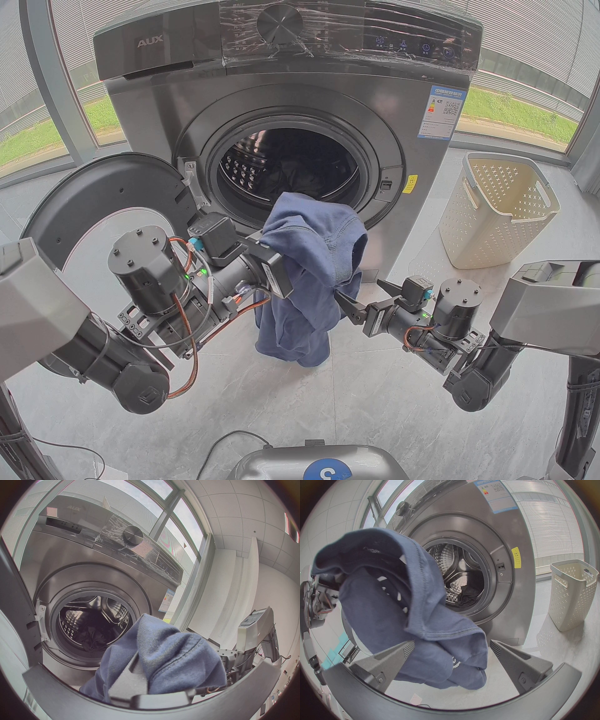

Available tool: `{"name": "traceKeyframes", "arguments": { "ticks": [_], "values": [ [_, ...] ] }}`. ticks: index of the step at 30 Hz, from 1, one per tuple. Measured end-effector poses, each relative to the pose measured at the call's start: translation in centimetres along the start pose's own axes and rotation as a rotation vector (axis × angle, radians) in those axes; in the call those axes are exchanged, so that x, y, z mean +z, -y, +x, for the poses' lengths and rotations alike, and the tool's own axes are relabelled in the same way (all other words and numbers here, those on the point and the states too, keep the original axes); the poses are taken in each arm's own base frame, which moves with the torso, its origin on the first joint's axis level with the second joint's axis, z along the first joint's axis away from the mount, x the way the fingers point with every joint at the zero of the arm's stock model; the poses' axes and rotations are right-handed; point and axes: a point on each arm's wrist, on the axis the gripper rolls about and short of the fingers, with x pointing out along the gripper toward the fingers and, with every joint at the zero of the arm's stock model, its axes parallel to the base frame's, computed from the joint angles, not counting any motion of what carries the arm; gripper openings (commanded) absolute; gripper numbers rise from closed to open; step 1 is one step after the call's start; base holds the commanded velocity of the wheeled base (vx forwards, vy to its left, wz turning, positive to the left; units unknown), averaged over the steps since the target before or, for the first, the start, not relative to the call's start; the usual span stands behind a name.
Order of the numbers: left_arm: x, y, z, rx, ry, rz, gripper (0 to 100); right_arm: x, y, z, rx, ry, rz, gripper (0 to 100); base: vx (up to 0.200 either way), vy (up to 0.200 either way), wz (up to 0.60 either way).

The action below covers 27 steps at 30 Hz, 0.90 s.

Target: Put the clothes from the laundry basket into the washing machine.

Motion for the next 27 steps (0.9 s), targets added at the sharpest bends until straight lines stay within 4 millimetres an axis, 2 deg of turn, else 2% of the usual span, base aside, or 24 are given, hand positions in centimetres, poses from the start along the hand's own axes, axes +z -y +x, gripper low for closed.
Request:
{"name": "traceKeyframes", "arguments": {
  "ticks": [13,18,27],
  "values": [
    [0.1,1.0,-0.6,-0.022,-0.009,-0.008,0,-0.9,2.3,3.0,-0.041,0.048,-0.004,100,0.0,0.0,0.0],
    [0.2,1.1,-0.7,-0.025,-0.008,-0.009,0,-1.5,1.7,3.3,-0.024,0.041,-0.006,100,0.0,0.0,0.0],
    [0.0,1.3,-0.8,-0.028,-0.015,-0.011,0,-1.1,0.9,4.3,0.017,0.077,-0.006,100,0.0,0.0,0.0]
  ]
}}
